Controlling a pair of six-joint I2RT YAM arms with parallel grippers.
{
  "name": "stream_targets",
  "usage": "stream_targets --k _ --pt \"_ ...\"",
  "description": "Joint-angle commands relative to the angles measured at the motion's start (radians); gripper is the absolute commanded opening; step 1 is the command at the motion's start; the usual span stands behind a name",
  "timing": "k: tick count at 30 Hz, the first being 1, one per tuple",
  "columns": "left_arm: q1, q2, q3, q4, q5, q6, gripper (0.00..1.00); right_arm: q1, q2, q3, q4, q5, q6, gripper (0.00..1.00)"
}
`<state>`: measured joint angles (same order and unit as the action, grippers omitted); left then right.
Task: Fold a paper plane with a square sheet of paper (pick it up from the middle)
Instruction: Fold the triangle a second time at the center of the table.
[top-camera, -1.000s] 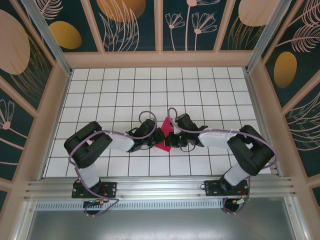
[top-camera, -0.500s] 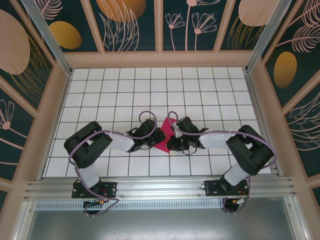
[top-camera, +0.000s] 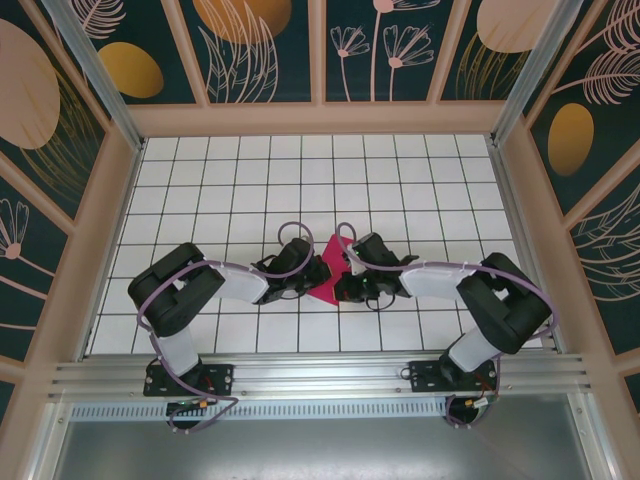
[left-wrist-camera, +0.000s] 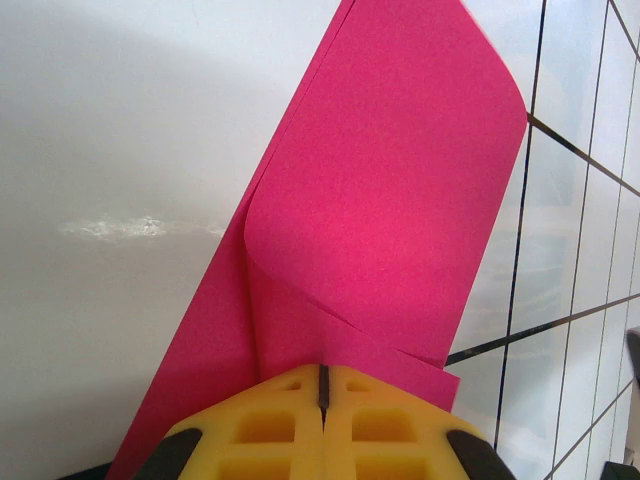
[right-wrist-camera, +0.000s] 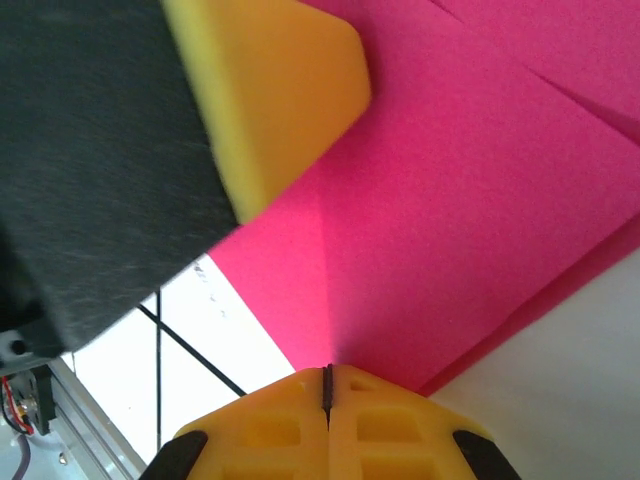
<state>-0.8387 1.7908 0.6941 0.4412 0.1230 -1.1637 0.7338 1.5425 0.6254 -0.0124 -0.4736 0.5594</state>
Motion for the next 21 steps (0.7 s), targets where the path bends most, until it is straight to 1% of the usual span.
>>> stream_targets --k 1,3,6,13,21 --pt "-0.002 0.025 0.005 -0.061 0.001 0.02 0.01 0.009 -0.026 0.028 -0.007 -0.032 -0.001 0.03" --pt "-0.003 0.026 0.007 -0.059 0.004 0.02 0.01 0.015 -0.007 0.034 -0.008 -0.039 0.001 0.03" --pt "-0.002 0.024 0.007 -0.062 0.003 0.022 0.01 0.033 -0.016 0.044 -0.004 -0.041 0.022 0.03" --pt "-0.002 0.021 0.002 -0.062 0.002 0.022 0.01 0.028 0.06 0.036 -0.052 0.055 -0.01 0.02" --pt "-0.002 0.026 0.007 -0.07 0.001 0.03 0.01 -0.005 0.05 -0.052 0.018 -0.026 0.007 0.03"
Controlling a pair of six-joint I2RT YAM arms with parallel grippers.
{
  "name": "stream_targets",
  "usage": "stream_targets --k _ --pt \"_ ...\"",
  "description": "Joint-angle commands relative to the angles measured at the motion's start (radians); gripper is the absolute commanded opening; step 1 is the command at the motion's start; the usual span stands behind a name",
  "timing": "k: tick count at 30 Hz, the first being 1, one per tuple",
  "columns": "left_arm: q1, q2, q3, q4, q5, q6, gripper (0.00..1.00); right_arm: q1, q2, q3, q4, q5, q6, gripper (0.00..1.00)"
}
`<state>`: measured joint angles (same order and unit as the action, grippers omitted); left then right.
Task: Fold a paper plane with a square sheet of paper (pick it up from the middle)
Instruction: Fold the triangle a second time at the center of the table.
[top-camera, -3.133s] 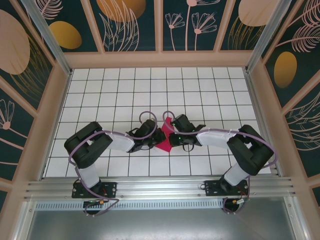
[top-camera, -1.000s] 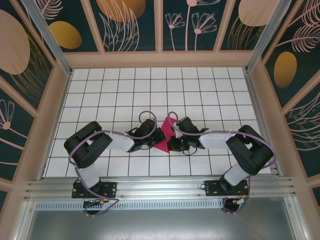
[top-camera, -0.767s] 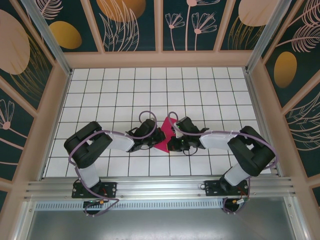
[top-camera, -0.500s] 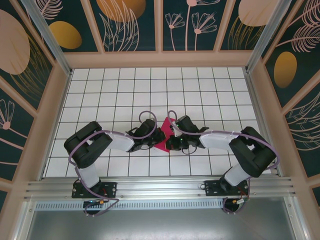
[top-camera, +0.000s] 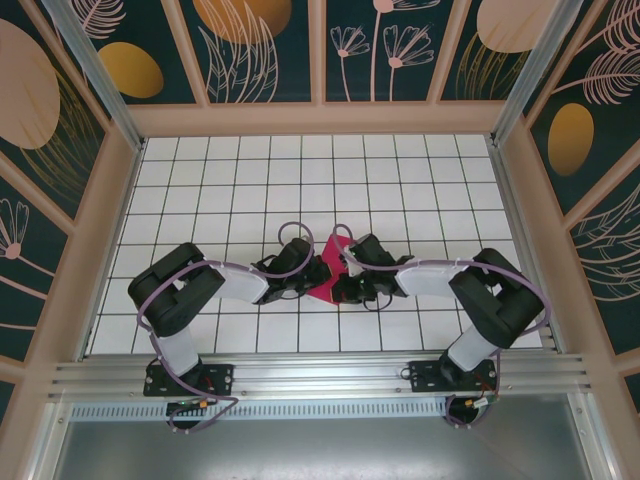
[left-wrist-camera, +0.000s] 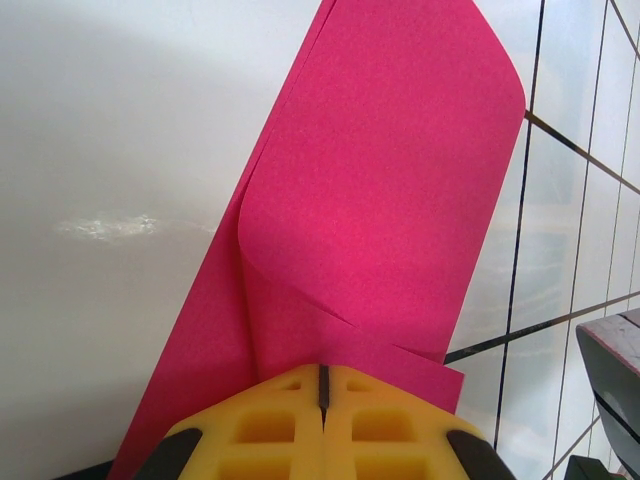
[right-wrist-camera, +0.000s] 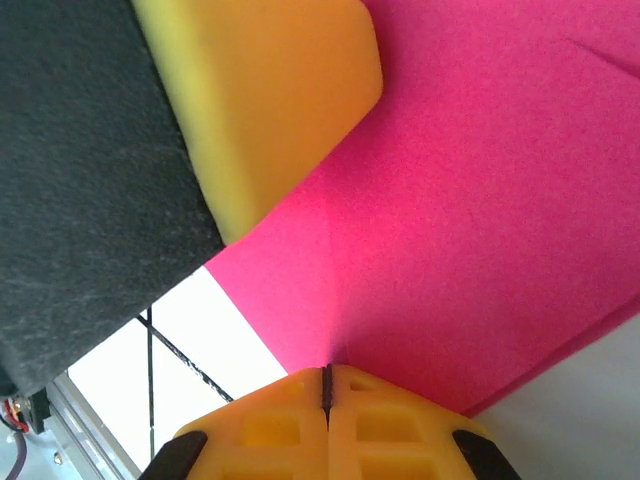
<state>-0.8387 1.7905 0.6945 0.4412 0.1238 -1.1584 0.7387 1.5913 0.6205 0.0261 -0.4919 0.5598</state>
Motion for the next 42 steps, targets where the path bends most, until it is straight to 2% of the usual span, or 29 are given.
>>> stream_targets --k 1,6,11,14,16,23,29,36,42 --pt "-0.001 0.027 0.007 -0.071 -0.001 0.023 0.01 -0.009 -0.005 -0.057 -0.012 -0.009 0.015 0.03" --pt "-0.001 0.027 0.005 -0.076 -0.006 0.023 0.01 -0.016 -0.03 -0.109 0.029 -0.069 0.031 0.04" --pt "-0.002 0.026 0.007 -0.082 -0.011 0.021 0.0 -0.016 -0.046 -0.14 0.037 -0.065 0.045 0.04" --pt "-0.001 0.027 0.012 -0.093 -0.01 0.023 0.0 -0.012 -0.083 -0.12 -0.019 -0.027 0.04 0.04" --pt "-0.001 0.03 0.01 -0.092 -0.011 0.025 0.0 -0.013 -0.107 -0.126 -0.005 -0.05 0.038 0.05" --pt "-0.003 0.043 0.02 -0.093 -0.004 0.026 0.0 -0.012 -0.021 -0.199 0.064 -0.064 0.075 0.03" --pt "-0.002 0.035 0.024 -0.104 -0.007 0.035 0.0 -0.02 -0.078 -0.206 -0.015 -0.019 0.068 0.03" --pt "-0.001 0.036 0.014 -0.087 -0.004 0.029 0.0 -0.051 -0.135 -0.267 0.007 -0.062 0.096 0.03" --pt "-0.002 0.038 0.019 -0.069 0.015 0.03 0.0 -0.059 -0.217 -0.234 -0.007 -0.08 0.095 0.05"
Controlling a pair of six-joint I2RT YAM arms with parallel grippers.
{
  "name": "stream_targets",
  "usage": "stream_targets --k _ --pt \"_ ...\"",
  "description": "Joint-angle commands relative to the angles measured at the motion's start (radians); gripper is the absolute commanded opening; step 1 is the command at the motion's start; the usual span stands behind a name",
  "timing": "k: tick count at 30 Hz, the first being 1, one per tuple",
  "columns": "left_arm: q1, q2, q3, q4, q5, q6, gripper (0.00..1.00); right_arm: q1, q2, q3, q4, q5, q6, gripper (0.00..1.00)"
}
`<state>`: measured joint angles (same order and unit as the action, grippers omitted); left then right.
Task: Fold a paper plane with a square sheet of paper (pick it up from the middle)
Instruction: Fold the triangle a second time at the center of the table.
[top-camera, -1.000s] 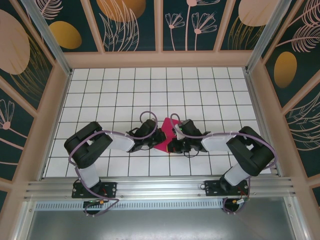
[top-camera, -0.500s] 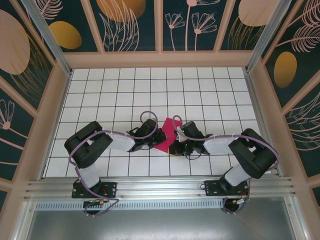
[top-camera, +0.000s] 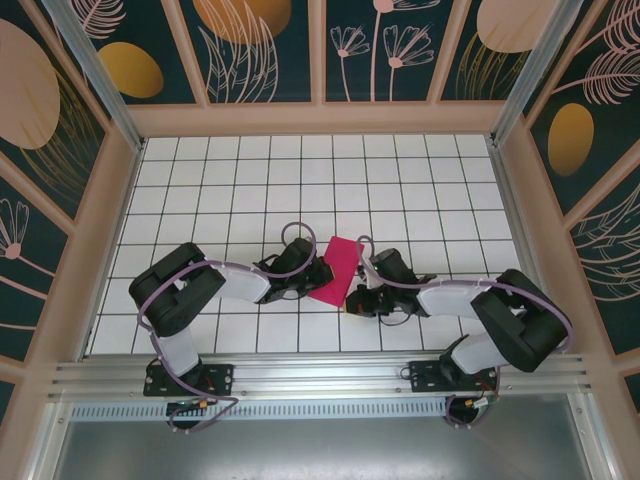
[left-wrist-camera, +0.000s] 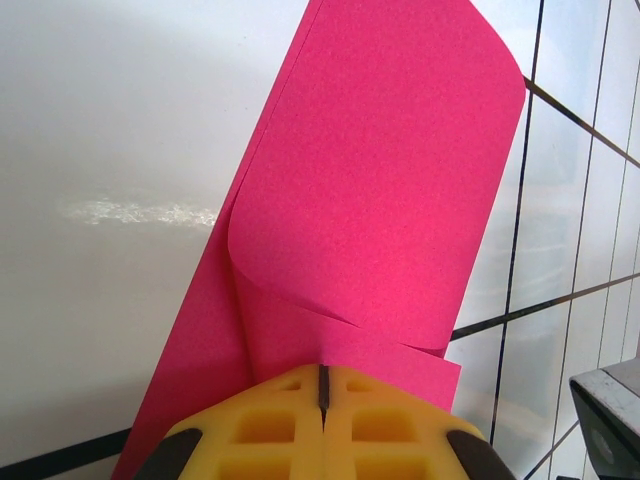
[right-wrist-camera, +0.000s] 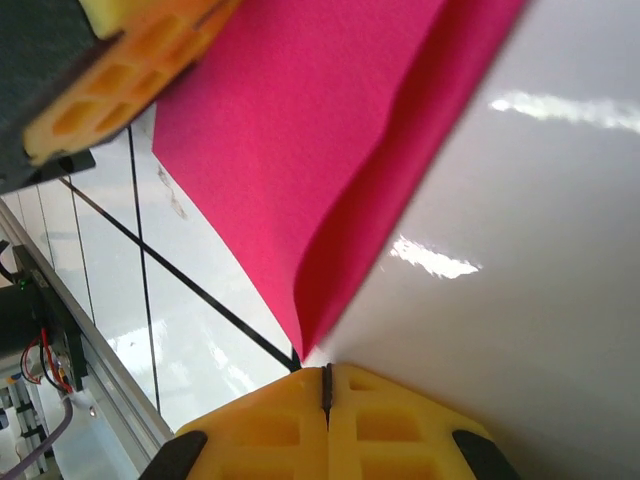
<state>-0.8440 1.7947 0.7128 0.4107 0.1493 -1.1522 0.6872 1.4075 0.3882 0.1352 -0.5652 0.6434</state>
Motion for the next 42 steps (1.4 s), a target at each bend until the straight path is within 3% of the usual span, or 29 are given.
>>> stream_targets --k 1,6,14,23,33,42 --pt "0.002 0.034 0.002 -0.036 -0.01 0.023 0.0 -0.008 -0.046 0.021 -0.124 -0.004 0.006 0.05" --pt "0.003 0.035 0.002 -0.028 -0.004 0.023 0.0 -0.007 -0.067 0.097 -0.077 -0.014 0.042 0.06" --pt "0.002 0.037 0.003 -0.027 0.0 0.023 0.0 -0.006 0.118 0.163 0.008 0.041 0.066 0.05" --pt "0.002 0.023 -0.001 -0.018 -0.003 0.032 0.01 -0.014 0.176 0.105 -0.082 0.086 0.026 0.04" --pt "0.002 -0.056 0.019 0.032 0.025 0.04 0.14 -0.012 0.171 0.099 -0.075 0.088 0.023 0.04" --pt "0.002 -0.006 0.057 -0.022 0.094 0.03 0.0 -0.012 0.179 0.1 -0.057 0.086 0.025 0.04"
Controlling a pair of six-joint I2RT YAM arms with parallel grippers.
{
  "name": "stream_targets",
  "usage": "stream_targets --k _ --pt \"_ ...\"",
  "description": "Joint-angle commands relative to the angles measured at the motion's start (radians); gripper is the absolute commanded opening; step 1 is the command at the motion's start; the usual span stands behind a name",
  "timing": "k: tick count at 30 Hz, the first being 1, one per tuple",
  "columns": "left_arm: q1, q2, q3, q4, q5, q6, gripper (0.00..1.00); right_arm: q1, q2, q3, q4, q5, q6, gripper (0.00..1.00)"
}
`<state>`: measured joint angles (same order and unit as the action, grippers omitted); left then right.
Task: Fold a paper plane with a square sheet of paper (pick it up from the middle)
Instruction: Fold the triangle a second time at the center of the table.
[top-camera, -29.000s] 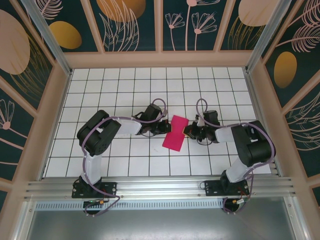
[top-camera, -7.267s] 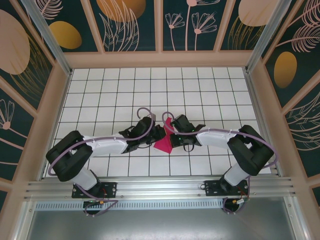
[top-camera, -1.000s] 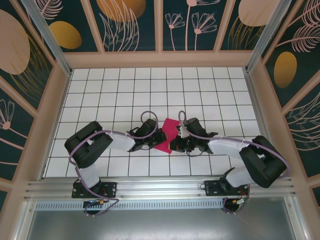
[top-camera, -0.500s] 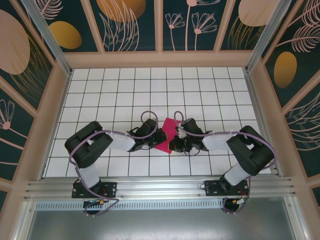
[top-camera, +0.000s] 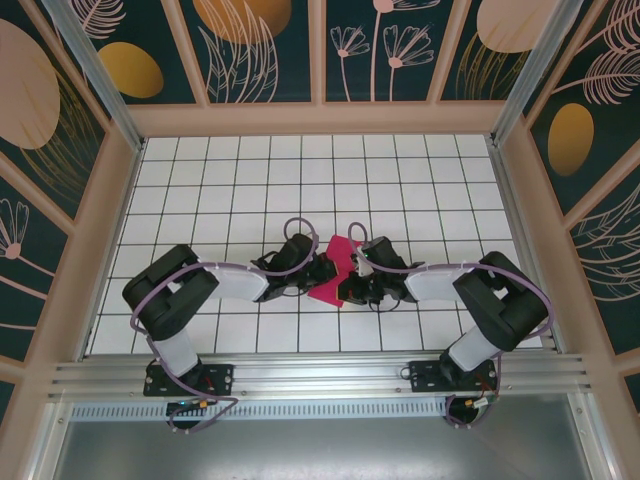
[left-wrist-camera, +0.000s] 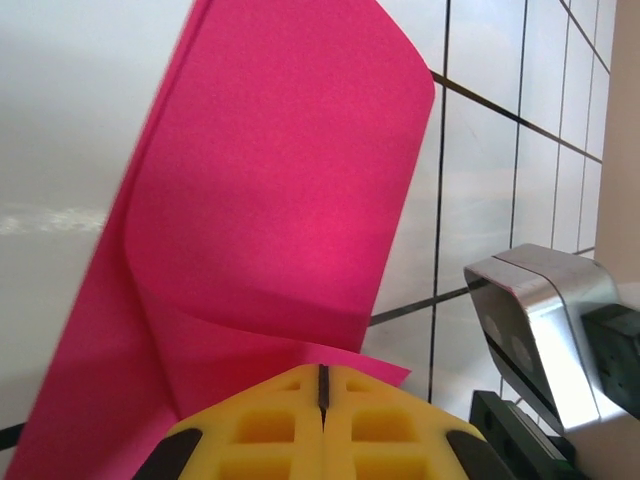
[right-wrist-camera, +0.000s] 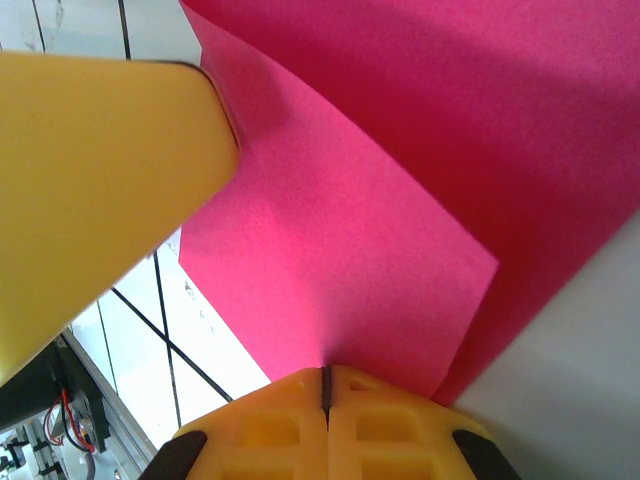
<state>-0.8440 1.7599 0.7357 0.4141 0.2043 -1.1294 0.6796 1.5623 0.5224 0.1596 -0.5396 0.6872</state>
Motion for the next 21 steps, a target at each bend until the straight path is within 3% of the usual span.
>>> stream_targets --k 1,10,21 --pt "0.002 0.041 0.045 -0.045 0.038 0.009 0.0 -0.005 0.026 -0.033 -0.082 0.062 -0.019 0.04" --pt "0.001 0.083 0.053 -0.07 -0.035 0.041 0.0 -0.005 0.032 -0.035 -0.095 0.07 -0.023 0.04" --pt "0.017 0.061 -0.023 0.036 -0.111 0.097 0.06 -0.005 0.033 -0.044 -0.116 0.081 -0.034 0.02"
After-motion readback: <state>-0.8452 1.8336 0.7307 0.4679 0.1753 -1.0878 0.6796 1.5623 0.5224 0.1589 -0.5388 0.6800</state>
